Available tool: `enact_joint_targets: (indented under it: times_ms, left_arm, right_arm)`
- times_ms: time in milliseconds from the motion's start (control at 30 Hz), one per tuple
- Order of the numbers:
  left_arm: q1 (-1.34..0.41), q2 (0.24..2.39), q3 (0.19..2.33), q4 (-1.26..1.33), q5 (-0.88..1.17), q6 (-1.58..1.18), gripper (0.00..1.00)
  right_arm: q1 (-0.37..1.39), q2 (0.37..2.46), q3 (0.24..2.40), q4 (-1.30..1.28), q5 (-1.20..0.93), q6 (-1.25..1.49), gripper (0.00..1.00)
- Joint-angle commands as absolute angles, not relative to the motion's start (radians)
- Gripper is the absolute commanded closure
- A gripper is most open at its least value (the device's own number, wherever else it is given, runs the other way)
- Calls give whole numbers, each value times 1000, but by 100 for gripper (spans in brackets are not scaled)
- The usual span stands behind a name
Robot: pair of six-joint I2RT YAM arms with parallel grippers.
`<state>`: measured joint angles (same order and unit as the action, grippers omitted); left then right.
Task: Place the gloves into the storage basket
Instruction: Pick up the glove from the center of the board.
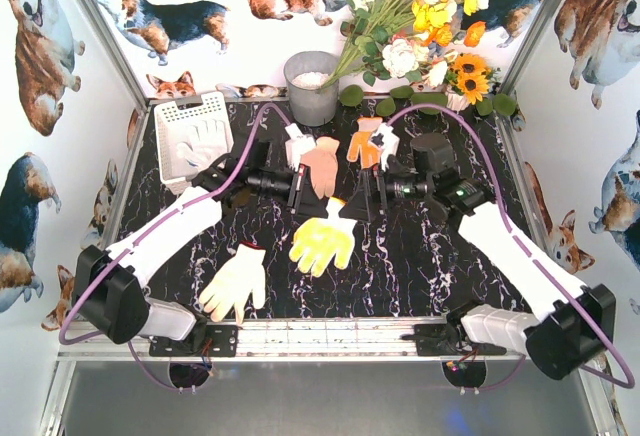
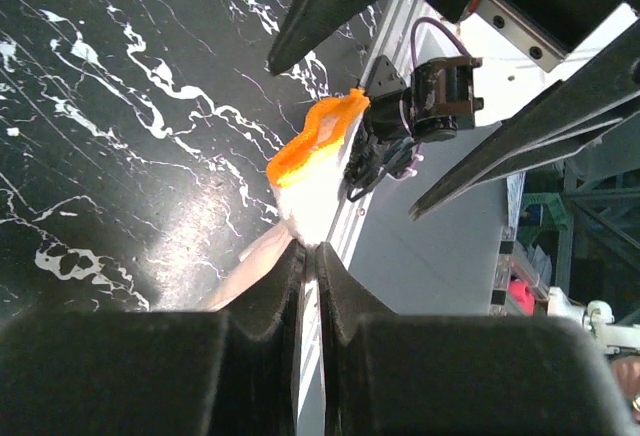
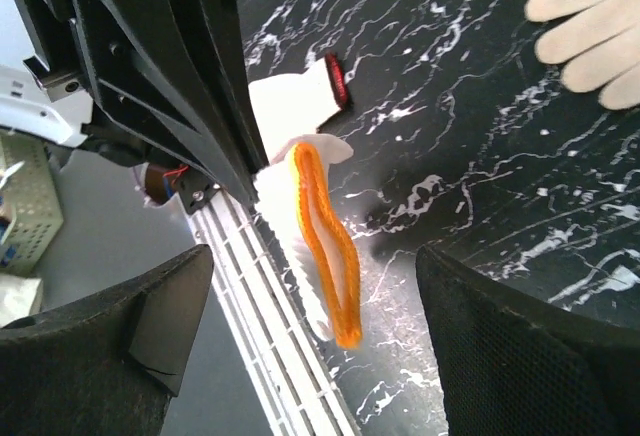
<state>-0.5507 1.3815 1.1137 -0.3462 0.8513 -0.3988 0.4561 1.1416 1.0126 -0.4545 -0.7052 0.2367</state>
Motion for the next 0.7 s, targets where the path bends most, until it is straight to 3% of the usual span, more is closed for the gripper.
enact_joint_targets:
  times_ms: [0, 367, 667]
  left_arm:
    - [-574, 1391, 1161, -359, 891, -374, 100]
    - [-592, 1387, 1166, -383, 922, -364, 100]
    - [-603, 1358, 1145, -362, 918, -383, 100]
  right_arm:
    - [461, 1181, 1076, -467, -844, 205, 17]
    - [469, 1207, 998, -280, -942, 368, 27]
    - [476, 1229, 1000, -337, -945, 363, 52]
